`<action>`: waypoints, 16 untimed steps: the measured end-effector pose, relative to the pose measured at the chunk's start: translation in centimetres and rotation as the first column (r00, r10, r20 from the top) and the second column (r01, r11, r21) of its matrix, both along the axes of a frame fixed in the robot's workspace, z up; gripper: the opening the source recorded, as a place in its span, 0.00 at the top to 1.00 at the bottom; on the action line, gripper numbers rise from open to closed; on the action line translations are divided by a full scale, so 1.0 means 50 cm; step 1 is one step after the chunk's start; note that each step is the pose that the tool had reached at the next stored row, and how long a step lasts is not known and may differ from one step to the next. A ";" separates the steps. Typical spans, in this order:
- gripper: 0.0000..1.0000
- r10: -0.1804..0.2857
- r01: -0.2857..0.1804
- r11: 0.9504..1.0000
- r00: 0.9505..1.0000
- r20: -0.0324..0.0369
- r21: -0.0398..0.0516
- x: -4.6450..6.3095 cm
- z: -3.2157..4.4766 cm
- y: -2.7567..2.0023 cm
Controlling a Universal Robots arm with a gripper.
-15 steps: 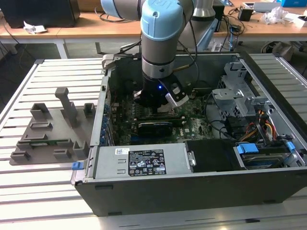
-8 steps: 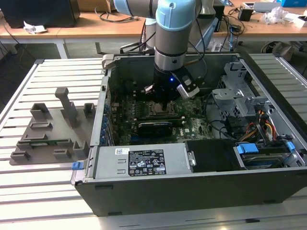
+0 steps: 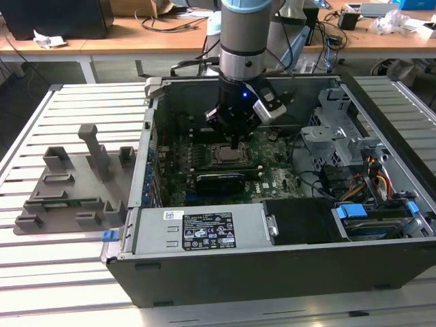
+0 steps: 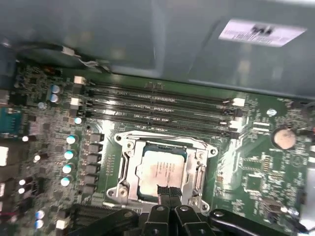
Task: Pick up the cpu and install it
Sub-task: 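Install the second cpu locking lever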
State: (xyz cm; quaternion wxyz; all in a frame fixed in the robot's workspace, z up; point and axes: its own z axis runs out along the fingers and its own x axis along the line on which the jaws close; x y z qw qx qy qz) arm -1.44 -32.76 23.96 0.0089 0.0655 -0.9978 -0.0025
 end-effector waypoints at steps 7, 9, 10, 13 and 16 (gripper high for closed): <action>0.89 0.000 0.000 1.000 1.000 0.000 0.000 0.000 0.084 0.0000; 0.89 0.000 0.000 1.000 1.000 0.000 0.001 0.000 0.090 0.0001; 0.89 0.000 0.000 1.000 1.000 0.000 0.001 0.000 0.090 0.0001; 0.89 0.000 0.000 1.000 1.000 0.000 0.001 0.000 0.090 0.0001; 0.89 0.000 0.000 1.000 1.000 0.000 0.001 0.000 0.091 0.0001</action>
